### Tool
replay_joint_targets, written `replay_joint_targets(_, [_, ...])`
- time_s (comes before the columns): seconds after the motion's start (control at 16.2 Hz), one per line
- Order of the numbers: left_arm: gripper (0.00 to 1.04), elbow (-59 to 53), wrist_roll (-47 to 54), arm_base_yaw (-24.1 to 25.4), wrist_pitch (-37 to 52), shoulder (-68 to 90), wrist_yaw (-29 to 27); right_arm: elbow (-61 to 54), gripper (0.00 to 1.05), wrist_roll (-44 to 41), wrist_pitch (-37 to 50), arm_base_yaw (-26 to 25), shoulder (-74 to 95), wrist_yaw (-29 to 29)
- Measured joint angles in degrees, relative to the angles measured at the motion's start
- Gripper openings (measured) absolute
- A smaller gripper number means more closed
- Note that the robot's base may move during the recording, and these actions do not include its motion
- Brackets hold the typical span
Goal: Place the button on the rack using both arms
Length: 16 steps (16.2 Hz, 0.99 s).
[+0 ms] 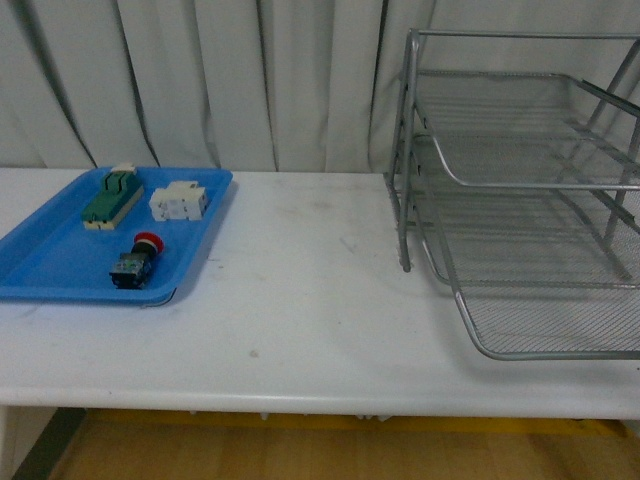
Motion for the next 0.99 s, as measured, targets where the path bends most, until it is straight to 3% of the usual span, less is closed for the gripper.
replay_joint_targets(0.12, [0.98, 0.0, 0.0, 0.0, 0.0, 0.0, 0.0, -2.2, 0.98, 0.7, 0.0, -0.3, -3.9, -1.2])
replay_joint_targets(0.37, [0.98, 0.0, 0.0, 0.0, 0.0, 0.0, 0.0, -9.7, 0.98, 3.2, 0.0, -3.4, -16.0, -4.8])
replay_joint_targets(0.49, [0.98, 0.0, 0.0, 0.0, 0.0, 0.0, 0.0, -14.1, 0.98, 4.8, -0.1, -7.5, -26.3, -8.7])
replay_joint_targets(0.55, [0.98, 0.0, 0.0, 0.0, 0.0, 0.0, 0.0, -15.0, 0.95, 2.7, -5.2, -10.6, -35.0, -10.1])
replay_joint_targets(0.62, [0.98, 0.0, 0.0, 0.0, 0.0, 0.0, 0.0, -14.6, 0.83, -10.4, -19.6, -11.6, -48.0, -5.4])
replay_joint_targets(0.74, [0.98, 0.0, 0.0, 0.0, 0.0, 0.0, 0.0, -13.4, 0.55, -46.2, -43.6, -13.3, -74.6, -5.4])
replay_joint_targets(0.8, [0.98, 0.0, 0.0, 0.0, 0.0, 0.0, 0.0, -13.5, 0.44, -57.7, -50.1, -13.6, -81.4, -6.3])
replay_joint_targets(0.99, [0.98, 0.0, 0.0, 0.0, 0.0, 0.0, 0.0, -14.1, 0.32, -67.3, -53.3, -13.5, -85.9, -6.3])
